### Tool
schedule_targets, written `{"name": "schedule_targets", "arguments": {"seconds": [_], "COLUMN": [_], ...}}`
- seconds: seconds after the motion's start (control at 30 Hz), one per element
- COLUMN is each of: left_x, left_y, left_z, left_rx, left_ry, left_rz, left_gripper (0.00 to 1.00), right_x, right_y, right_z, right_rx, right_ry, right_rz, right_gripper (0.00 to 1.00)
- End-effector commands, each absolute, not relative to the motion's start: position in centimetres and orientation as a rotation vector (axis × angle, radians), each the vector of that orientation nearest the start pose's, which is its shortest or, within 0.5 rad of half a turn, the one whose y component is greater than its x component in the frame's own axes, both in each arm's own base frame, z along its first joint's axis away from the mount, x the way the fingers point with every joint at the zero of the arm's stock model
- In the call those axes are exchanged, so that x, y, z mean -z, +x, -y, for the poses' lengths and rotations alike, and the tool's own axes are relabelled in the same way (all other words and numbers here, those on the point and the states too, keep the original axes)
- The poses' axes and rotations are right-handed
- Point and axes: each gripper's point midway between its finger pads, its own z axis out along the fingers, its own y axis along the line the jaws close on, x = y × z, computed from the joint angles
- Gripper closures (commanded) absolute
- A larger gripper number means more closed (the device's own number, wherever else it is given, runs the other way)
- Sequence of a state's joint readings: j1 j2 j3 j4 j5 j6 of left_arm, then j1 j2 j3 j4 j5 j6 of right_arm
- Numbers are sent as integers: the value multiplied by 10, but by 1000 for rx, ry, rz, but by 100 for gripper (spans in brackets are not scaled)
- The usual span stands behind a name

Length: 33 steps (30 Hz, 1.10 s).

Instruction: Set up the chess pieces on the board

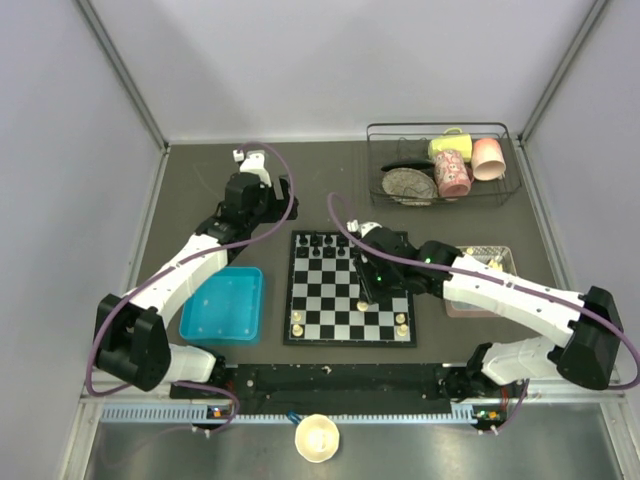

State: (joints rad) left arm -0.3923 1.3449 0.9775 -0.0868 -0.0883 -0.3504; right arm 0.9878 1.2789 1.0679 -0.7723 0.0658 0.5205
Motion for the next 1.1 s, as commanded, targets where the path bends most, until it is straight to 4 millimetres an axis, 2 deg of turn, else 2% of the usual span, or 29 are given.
{"name": "schedule_targets", "arguments": {"seconds": [0.0, 0.27, 0.57, 0.7, 1.07], "left_x": [-203, -203, -204, -204, -203], "left_y": [389, 388, 387, 386, 386], "left_z": [163, 163, 164, 164, 165], "left_rx": [408, 407, 414, 414, 421], "left_ry": [1, 13, 20, 20, 22], "left_rz": [-2010, -2009, -2008, -2008, -2009], "left_gripper": [9, 9, 9, 9, 9], "right_x": [-155, -143, -136, -129, -129], "right_y": [157, 145, 155, 151, 140], "right_z": [-271, -273, -255, -255, -269], "right_rx": [-509, -454, -318, -318, -440], "right_ry": [-556, -556, -490, -497, -568], "right_rz": [-2557, -2598, -2591, -2619, -2629], "right_gripper": [100, 100, 100, 100, 100]}}
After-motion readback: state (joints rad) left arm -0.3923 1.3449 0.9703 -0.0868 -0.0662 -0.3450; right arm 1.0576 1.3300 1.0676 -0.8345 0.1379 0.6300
